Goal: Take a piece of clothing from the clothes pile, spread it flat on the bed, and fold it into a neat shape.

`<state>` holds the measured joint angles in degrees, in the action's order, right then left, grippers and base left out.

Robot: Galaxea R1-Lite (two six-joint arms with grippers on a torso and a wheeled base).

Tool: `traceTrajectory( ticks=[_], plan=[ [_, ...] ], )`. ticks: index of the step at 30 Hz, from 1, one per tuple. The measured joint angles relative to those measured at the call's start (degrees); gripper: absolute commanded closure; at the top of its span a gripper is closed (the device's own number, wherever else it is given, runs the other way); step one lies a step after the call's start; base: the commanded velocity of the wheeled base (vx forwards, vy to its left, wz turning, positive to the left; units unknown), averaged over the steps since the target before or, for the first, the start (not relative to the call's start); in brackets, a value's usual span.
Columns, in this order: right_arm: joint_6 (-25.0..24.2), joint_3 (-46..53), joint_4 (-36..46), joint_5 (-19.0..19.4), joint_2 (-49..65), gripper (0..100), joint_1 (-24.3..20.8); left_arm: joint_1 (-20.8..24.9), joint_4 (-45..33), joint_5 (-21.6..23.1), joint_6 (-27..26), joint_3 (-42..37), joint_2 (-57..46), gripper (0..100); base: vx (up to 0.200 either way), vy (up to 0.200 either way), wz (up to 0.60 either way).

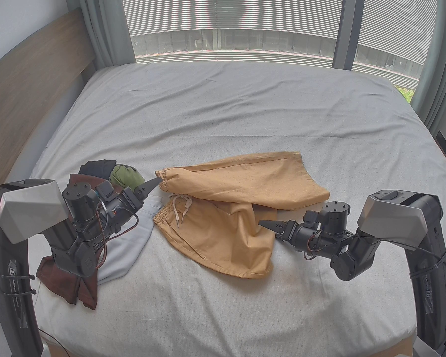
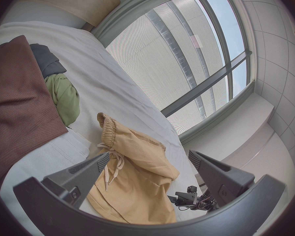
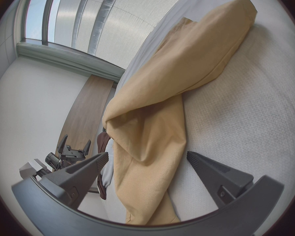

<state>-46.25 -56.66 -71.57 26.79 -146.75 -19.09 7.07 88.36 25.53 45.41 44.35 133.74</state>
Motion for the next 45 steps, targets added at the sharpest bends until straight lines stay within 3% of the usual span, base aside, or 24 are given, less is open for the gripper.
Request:
traceTrajectory(
  ticks=[3,4,12,21,45],
  plan=[
    [-1.9,-0.3,-0.1,-0.1,-0.3,0,-0.3,0.0,0.0,0.0,0.0,0.1,0.1,0,0.000,0.000,0.00],
    [-2.2,-0.3,0.0,-0.1,-0.4,100,-0.6,0.0,0.0,0.0,0.0,0.1,0.1,0,0.000,0.000,0.00],
    [-2.8,-0.6,-0.1,-1.3,-1.2,100,-1.2,0.0,0.1,0.0,0.0,0.1,0.4,0,0.000,0.000,0.00],
    [-3.2,1.7,-1.3,-5.5,-0.9,100,-2.3,0.0,0.1,-0.1,0.0,0.2,0.5,0,0.000,0.000,0.00],
    [-1.8,17.9,-9.1,-5.9,9.6,100,-3.5,0.0,0.2,0.0,0.1,0.0,0.5,0,0.000,0.000,0.00]
  ],
)
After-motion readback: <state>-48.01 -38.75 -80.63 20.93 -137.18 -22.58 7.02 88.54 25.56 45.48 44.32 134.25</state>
